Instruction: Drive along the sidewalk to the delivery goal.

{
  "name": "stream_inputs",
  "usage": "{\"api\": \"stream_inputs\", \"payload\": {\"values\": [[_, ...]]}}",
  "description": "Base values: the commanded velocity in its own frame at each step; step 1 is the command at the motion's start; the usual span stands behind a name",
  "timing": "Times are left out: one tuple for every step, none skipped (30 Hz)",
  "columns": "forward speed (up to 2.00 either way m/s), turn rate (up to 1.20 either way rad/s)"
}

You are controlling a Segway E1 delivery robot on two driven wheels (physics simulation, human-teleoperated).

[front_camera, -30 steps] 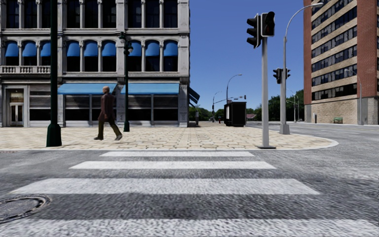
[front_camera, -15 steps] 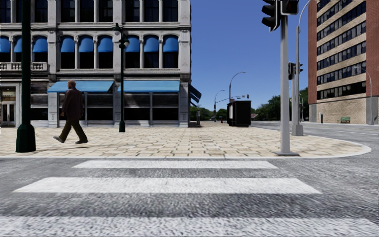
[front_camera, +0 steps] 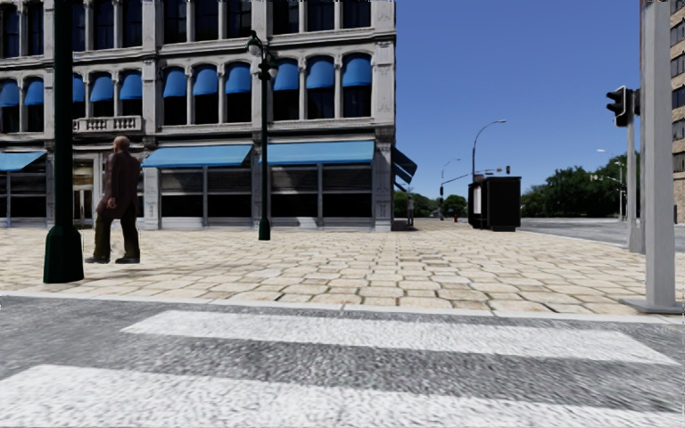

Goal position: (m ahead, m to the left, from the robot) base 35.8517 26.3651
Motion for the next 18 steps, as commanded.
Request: {"api": "stream_inputs", "payload": {"values": [[2.0, 0.48], [2.0, 0.48], [2.0, 0.48], [2.0, 0.45], [2.0, 0.42], [2.0, 0.39], [2.0, 0.28], [2.0, 0.07], [2.0, 0.0], [2.0, 0.0], [2.0, 0.0], [2.0, 0.0], [2.0, 0.0], [2.0, 0.0], [2.0, 0.0], [2.0, 0.0], [2.0, 0.0], [2.0, 0.0]]}}
